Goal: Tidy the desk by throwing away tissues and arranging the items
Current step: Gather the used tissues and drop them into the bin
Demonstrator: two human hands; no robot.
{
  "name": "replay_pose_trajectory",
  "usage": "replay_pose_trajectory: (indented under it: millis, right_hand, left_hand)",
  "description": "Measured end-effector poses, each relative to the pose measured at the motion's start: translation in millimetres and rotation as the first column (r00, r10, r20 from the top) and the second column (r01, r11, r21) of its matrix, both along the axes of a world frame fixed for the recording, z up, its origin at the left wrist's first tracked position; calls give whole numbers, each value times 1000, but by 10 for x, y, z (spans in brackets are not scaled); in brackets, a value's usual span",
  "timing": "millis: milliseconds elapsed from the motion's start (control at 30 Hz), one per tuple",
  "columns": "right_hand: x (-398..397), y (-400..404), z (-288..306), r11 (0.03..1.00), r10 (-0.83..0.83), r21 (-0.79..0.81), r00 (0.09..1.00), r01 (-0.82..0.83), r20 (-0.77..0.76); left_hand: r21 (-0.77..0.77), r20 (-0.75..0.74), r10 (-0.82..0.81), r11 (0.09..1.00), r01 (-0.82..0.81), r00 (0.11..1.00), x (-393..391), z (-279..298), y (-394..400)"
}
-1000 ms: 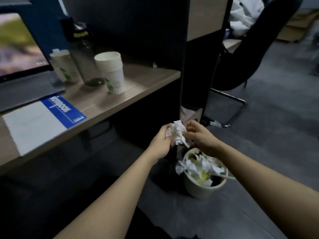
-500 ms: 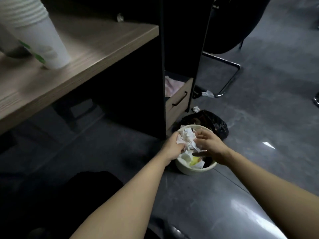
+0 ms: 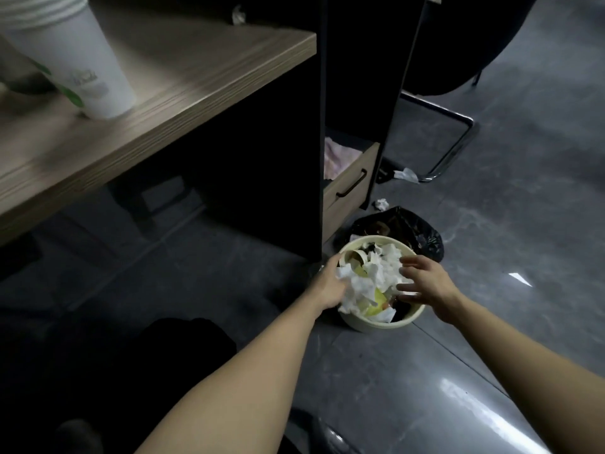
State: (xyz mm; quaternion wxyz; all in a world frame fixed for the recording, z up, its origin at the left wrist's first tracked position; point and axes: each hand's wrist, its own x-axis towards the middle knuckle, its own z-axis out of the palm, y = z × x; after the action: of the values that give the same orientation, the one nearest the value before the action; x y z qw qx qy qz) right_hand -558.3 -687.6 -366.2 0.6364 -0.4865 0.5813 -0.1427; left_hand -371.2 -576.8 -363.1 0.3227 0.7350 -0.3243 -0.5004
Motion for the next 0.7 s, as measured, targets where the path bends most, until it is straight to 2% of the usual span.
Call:
replay_pose_trajectory:
  millis: [467, 700]
  right_hand:
    - [327, 285, 407, 972, 177, -145, 983, -184, -56]
    - [747, 511, 909, 923, 294, -270, 955, -274, 32]
  left_hand:
    - [-92, 85, 29, 996, -21, 996, 416, 348, 328]
    - [-181, 222, 44, 983, -3, 974, 661, 796, 555]
